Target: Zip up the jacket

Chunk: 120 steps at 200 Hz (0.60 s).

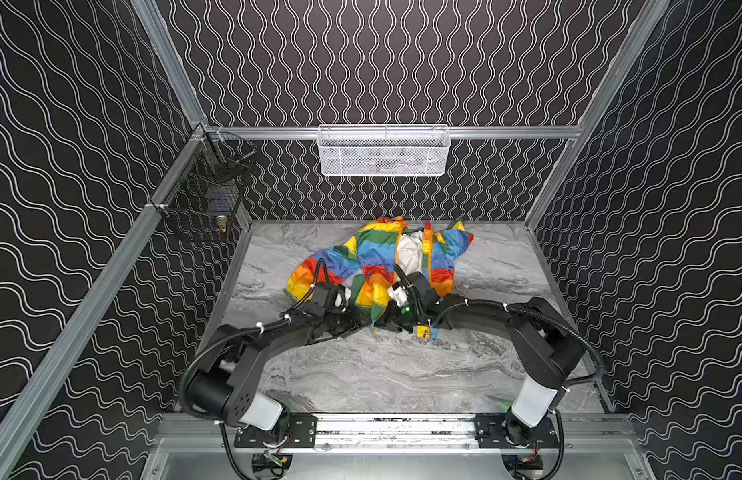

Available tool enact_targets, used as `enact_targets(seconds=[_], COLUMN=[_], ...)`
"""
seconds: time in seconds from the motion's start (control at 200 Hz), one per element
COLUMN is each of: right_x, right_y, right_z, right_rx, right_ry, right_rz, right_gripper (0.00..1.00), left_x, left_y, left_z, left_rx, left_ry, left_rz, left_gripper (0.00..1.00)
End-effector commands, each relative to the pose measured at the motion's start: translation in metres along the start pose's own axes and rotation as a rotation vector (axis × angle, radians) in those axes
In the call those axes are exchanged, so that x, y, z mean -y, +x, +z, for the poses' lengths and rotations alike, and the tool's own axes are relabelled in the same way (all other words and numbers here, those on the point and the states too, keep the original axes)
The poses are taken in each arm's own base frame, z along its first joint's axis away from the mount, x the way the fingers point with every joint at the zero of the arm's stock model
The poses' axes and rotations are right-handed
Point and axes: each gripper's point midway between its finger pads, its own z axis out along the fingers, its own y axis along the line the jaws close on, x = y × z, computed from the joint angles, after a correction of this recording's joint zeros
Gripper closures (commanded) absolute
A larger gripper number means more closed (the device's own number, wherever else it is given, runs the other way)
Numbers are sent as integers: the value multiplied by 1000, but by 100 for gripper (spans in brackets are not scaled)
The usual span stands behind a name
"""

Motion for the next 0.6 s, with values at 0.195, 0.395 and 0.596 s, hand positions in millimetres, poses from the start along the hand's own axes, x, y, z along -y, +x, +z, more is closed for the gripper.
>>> enact_targets(seconds=[0.195,0.395,0.596], right_x=[-56,-98,-121], right_y=[-43,-70,-80], right_z=[-6,-5,-10], right_rx=[11,28,40], right_ry=[-48,-113,-157], right_rz=[-96,-135,-151], right_gripper=[100,100,100], left_x=[-4,-4,13], left_y=[-10,-6,-26], left_z=[-51,-48,-61], left_rx=[143,167,275], left_ry=[-75,-18,-4], left_rz=[37,66,199], left_gripper=[47,40,38])
